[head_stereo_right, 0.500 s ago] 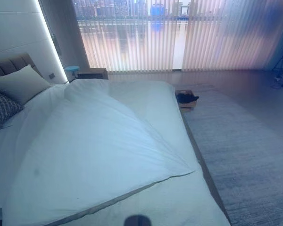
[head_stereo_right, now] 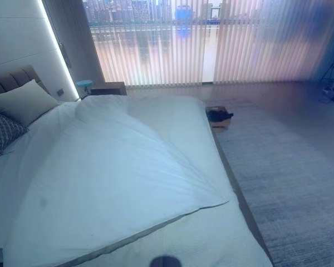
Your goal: Make the bed
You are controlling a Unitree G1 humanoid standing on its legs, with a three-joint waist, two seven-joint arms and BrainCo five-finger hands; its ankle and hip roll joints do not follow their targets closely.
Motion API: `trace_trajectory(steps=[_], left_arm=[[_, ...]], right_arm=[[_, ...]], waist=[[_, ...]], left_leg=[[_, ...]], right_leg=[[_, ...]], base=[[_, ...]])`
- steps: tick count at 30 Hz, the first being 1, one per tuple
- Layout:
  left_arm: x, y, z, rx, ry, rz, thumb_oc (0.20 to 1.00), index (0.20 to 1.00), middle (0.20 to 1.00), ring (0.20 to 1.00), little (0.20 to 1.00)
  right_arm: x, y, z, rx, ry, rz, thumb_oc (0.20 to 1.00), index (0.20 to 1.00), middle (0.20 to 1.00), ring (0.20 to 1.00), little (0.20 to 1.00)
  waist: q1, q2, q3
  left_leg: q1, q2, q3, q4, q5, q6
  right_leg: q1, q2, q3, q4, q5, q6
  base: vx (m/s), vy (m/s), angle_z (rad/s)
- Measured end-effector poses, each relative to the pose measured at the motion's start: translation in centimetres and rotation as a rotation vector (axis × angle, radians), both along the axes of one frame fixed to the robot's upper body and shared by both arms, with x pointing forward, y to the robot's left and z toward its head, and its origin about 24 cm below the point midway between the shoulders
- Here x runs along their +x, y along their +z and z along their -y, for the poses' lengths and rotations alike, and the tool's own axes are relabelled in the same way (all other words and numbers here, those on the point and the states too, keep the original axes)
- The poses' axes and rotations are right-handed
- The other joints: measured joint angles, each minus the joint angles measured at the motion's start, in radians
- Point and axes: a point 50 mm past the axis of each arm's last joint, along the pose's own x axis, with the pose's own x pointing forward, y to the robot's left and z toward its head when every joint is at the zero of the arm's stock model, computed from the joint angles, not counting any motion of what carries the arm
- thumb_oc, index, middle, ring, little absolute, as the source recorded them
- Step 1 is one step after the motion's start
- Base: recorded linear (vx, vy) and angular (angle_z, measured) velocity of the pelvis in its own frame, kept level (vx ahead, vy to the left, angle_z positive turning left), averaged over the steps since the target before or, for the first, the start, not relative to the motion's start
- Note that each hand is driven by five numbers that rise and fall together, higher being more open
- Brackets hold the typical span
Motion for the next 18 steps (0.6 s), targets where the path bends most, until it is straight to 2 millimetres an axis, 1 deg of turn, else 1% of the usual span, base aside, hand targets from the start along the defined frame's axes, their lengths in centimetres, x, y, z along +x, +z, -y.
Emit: trace_trajectory(steps=[2,3,6,7,10,12,13,14,15,16,18], left_arm=[[0.0,0.0,0.0,0.000,0.010,0.001,1.000,1.000,1.000,1.000,1.000],[0.0,0.0,0.0,0.000,0.027,0.005,1.000,1.000,1.000,1.000,1.000],[0.1,0.0,0.1,0.004,0.040,0.012,1.000,1.000,1.000,1.000,1.000],[0.2,0.1,0.1,0.006,0.043,0.021,1.000,1.000,1.000,1.000,1.000],[0.9,0.3,0.2,0.006,0.053,0.052,1.000,1.000,1.000,1.000,1.000],[2.2,0.6,0.2,0.009,0.072,0.101,1.000,1.000,1.000,1.000,1.000],[2.9,0.9,0.3,0.010,0.068,0.133,1.000,1.000,1.000,1.000,1.000],[3.1,1.0,0.3,0.007,0.077,0.140,1.000,1.000,1.000,1.000,1.000],[3.9,1.2,0.6,-0.002,0.080,0.165,1.000,1.000,1.000,1.000,1.000],[4.3,1.3,0.9,-0.008,0.074,0.180,1.000,1.000,1.000,1.000,1.000],[5.5,1.7,1.6,-0.023,0.074,0.224,1.000,1.000,1.000,1.000,1.000]], right_arm=[[0.3,0.1,0.1,0.020,-0.066,0.025,1.000,1.000,1.000,1.000,1.000],[0.8,0.3,0.0,0.043,-0.124,0.061,1.000,1.000,1.000,1.000,1.000],[2.4,0.8,-0.3,0.093,-0.206,0.154,1.000,1.000,1.000,1.000,1.000],[3.6,1.2,-0.6,0.127,-0.246,0.208,1.000,1.000,1.000,1.000,1.000],[6.4,2.2,-1.4,0.200,-0.299,0.320,1.000,1.000,1.000,1.000,1.000],[9.7,3.9,-2.5,0.289,-0.343,0.453,1.000,1.000,1.000,1.000,1.000],[11.8,5.0,-3.2,0.357,-0.382,0.532,1.000,1.000,1.000,1.000,1.000],[12.3,5.4,-3.5,0.379,-0.399,0.554,1.000,1.000,1.000,1.000,1.000],[13.7,6.1,-3.8,0.414,-0.424,0.588,1.000,1.000,1.000,1.000,1.000],[14.5,6.5,-4.1,0.441,-0.446,0.608,1.000,1.000,1.000,1.000,1.000],[17.1,8.3,-4.9,0.511,-0.482,0.687,1.000,1.000,1.000,1.000,1.000]], waist=[[0.000,0.001,0.000],[0.001,0.004,0.006],[0.000,0.012,0.023],[-0.001,0.014,0.036],[0.002,0.018,0.050],[0.000,0.019,0.076],[0.000,0.019,0.092],[-0.002,0.018,0.105],[0.002,0.018,0.117],[0.003,0.018,0.123],[0.005,0.021,0.149]], left_leg=[[-0.001,0.000,0.000,-0.004,0.000,0.000],[-0.002,0.000,0.000,-0.004,0.000,-0.001],[0.005,0.000,0.000,-0.004,0.002,-0.003],[-0.007,0.000,0.000,0.000,0.002,-0.004],[-0.036,0.000,0.000,0.009,0.006,-0.007],[-0.068,-0.001,0.000,0.019,0.011,-0.009],[-0.098,-0.001,0.000,0.026,0.016,-0.011],[-0.100,-0.001,0.000,0.021,0.022,-0.012],[-0.107,-0.002,-0.001,0.019,0.028,-0.014],[-0.120,-0.002,-0.002,0.024,0.029,-0.014],[-0.154,-0.003,-0.001,0.020,0.042,-0.014]], right_leg=[[0.001,0.001,0.001,-0.008,0.003,0.000],[0.001,0.002,0.001,-0.008,0.004,0.000],[0.000,0.002,0.002,-0.010,0.006,-0.003],[-0.002,0.001,0.002,-0.010,0.006,-0.001],[-0.033,0.001,0.002,-0.007,0.016,-0.003],[-0.064,0.000,0.002,-0.007,0.026,0.000],[-0.090,0.000,0.002,-0.007,0.035,0.000],[-0.094,0.000,0.003,-0.007,0.040,-0.001],[-0.102,0.000,0.003,-0.006,0.042,-0.003],[-0.114,-0.001,0.003,-0.006,0.044,-0.002],[-0.149,-0.002,0.002,-0.006,0.057,-0.002]], base=[[0.00,0.000,0.00],[0.00,0.000,0.00],[-0.05,-0.006,-0.02],[-0.06,-0.008,-0.01],[-0.13,-0.005,-0.03],[-0.11,0.001,-0.02],[-0.09,0.010,-0.04],[-0.10,0.016,0.00],[-0.07,0.010,0.02],[-0.09,0.018,0.00],[-0.08,0.016,-0.01]])
